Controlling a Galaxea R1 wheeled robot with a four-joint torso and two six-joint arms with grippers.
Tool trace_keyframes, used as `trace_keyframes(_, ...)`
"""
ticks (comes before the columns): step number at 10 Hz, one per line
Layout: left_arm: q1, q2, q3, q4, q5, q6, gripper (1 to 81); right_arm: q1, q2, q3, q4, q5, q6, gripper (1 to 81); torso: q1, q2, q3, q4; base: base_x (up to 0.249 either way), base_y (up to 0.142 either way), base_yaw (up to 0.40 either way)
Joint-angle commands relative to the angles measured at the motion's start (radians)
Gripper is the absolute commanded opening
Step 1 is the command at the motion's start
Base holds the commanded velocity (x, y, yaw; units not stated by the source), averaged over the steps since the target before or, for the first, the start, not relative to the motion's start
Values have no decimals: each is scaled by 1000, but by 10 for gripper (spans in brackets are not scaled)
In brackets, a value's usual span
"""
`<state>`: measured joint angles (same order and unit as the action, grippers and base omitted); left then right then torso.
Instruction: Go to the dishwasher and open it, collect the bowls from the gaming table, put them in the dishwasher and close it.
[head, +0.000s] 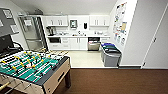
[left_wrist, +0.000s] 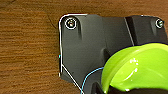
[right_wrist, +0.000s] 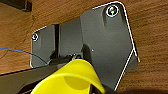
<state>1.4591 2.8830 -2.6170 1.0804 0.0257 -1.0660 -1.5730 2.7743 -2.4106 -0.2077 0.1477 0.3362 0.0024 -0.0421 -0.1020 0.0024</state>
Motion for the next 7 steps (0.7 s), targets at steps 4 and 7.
trace_keyframes(4, -44, -14, 0, 12, 43, 8, 10, 33, -19, 2, -15, -48, -2, 10, -1, 0, 0, 0, 170, -63, 0)
trace_keyframes(7, -42, -16, 0, 12, 43, 8, 10, 33, -19, 2, -15, -48, -2, 10, 0, 1, 0, 0, 170, -21, 0)
